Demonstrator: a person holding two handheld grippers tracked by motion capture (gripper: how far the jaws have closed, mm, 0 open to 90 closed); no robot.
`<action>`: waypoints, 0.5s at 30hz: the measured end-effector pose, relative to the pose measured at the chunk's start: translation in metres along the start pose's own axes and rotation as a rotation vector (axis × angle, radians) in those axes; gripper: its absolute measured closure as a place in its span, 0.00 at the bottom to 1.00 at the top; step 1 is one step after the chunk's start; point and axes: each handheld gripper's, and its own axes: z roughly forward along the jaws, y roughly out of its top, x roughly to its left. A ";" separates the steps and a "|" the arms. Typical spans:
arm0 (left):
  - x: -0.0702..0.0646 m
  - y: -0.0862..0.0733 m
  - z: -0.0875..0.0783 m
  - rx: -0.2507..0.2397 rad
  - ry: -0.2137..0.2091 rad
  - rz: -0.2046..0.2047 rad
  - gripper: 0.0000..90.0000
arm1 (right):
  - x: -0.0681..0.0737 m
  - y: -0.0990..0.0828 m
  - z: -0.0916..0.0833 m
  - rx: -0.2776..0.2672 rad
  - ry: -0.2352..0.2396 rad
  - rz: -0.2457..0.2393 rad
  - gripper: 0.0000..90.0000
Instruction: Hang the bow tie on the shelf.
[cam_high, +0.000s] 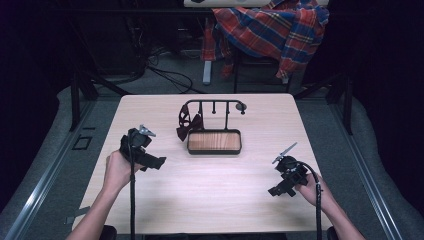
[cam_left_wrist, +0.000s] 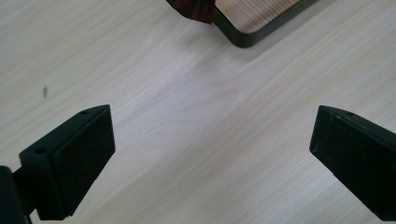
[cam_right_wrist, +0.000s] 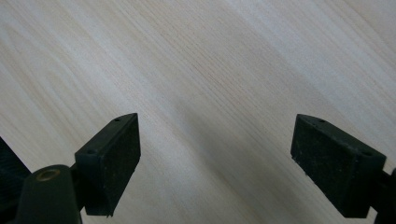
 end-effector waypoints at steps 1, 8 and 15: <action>-0.002 -0.003 0.002 0.007 -0.008 -0.003 0.00 | 0.000 0.000 0.000 -0.002 -0.001 0.000 0.18; -0.006 -0.021 0.012 0.062 -0.014 -0.011 0.00 | 0.001 0.000 0.001 0.000 0.004 -0.003 0.18; -0.012 -0.039 0.034 0.157 -0.056 0.014 0.01 | 0.003 0.000 0.002 0.004 0.003 -0.008 0.18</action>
